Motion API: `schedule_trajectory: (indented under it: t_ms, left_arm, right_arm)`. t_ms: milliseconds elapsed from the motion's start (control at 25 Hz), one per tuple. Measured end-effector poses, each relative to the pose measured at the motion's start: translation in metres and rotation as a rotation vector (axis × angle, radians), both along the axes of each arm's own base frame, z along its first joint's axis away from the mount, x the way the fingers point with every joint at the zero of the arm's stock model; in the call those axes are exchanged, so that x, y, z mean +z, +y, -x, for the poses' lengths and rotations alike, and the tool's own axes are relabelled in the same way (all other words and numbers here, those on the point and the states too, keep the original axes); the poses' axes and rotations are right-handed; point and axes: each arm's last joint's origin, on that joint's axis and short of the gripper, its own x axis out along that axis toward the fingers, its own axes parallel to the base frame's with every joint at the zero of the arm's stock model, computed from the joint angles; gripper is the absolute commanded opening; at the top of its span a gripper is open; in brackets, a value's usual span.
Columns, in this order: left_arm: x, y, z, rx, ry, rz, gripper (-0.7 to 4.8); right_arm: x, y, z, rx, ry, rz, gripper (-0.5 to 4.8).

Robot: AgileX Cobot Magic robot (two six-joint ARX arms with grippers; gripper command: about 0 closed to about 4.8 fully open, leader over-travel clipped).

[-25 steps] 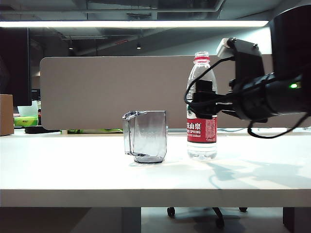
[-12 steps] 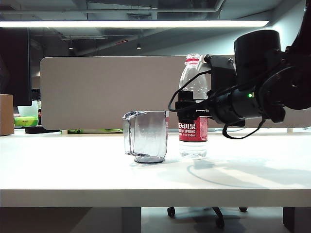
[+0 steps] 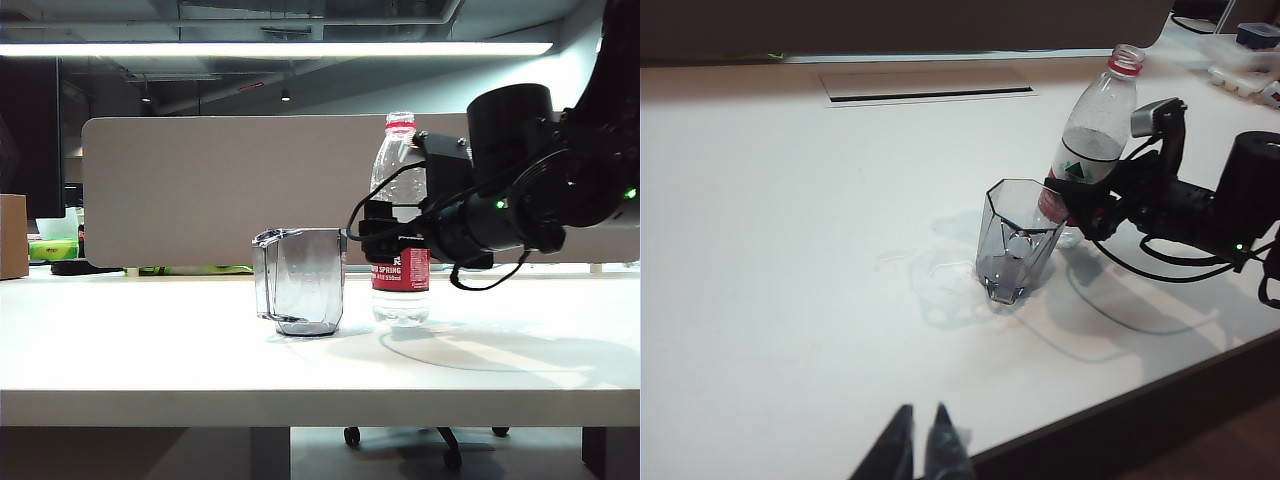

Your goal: Pick up the mineral water bottle on the table and pour water into the mug until it's half full.

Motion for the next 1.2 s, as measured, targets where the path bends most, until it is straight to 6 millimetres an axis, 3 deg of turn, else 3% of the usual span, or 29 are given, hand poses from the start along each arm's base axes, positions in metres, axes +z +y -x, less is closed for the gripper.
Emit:
schedule_trajectory:
  t_ms: [40,80,120,240,440,561,681,881,1201]
  left_arm:
    - [-0.001,0.0,0.0,0.0,0.009,0.002,0.22]
    - [-0.001,0.0,0.0,0.0,0.013,0.002,0.22]
    - [-0.002,0.0,0.001,0.0,0.025,0.004,0.22]
    - [-0.003,0.0,0.001,0.0,0.039,0.006,0.22]
    - [-0.004,0.0,0.001,0.0,0.041,0.006,0.22]
    - [-0.004,0.0,0.001,0.0,0.041,0.006,0.22]
    - [-0.004,0.0,0.001,0.0,0.042,0.007,0.22]
    - [-0.004,0.0,0.001,0.0,0.042,0.007,0.22]
    - [-0.004,0.0,0.001,0.0,0.041,0.006,0.22]
  right_arm:
    - [0.0,0.001,-0.003,0.002,0.001,0.0,3.98]
    - [-0.001,0.002,-0.004,0.003,0.0,-0.001,3.01]
    - [0.0,0.002,-0.004,0.003,-0.001,-0.001,2.55]
    - [0.0,0.002,-0.004,0.003,-0.002,-0.001,2.03]
    - [0.0,0.002,-0.004,0.003,0.008,0.003,2.01]
    - [0.011,0.001,0.001,0.011,0.061,0.055,2.01]
    - [0.035,-0.004,0.016,0.06,0.131,0.272,2.01]
    - [0.067,-0.013,0.034,0.056,0.139,0.478,2.01]
    - [0.092,-0.02,0.037,0.017,0.332,0.872,2.01]
